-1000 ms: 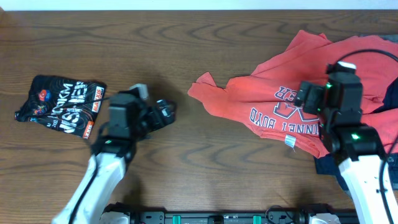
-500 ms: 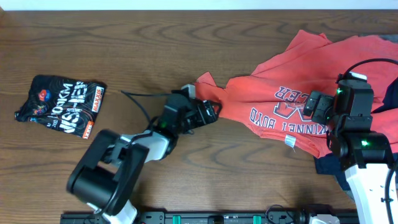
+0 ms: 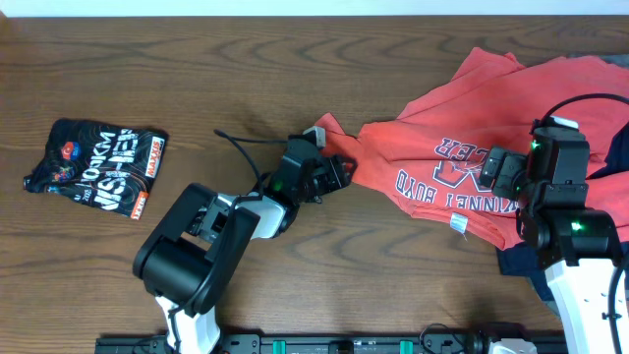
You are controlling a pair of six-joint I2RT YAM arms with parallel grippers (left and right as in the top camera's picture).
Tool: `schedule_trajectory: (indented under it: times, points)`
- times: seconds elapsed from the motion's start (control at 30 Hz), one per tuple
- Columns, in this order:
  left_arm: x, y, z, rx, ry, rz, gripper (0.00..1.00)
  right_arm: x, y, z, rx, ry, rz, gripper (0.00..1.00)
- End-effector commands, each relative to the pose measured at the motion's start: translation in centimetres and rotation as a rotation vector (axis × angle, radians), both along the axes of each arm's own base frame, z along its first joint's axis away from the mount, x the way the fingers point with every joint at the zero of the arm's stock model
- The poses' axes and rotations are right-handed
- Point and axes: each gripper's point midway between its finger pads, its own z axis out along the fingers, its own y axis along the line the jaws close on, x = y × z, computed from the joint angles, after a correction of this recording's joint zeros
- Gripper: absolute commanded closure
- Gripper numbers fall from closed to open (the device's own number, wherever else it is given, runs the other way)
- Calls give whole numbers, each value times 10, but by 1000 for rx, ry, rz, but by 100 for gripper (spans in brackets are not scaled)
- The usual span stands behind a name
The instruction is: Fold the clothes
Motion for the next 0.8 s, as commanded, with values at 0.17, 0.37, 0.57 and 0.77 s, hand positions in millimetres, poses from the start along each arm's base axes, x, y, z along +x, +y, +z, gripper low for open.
schedule_trajectory:
  times: [0.17, 0.37, 0.57, 0.77]
  points:
    - [27, 38, 0, 8, -5, 110, 94, -1, -5, 5, -15, -9, -13, 1]
    - [68, 125, 36, -11, -59, 297, 94, -1, -5, 5, -15, -8, -13, 1]
    - [110, 251, 85, -26, -180, 575, 94, -1, -5, 5, -15, -8, -13, 1]
    - [110, 303, 96, -80, -168, 614, 2, -1, -5, 5, -14, -5, -13, 1]
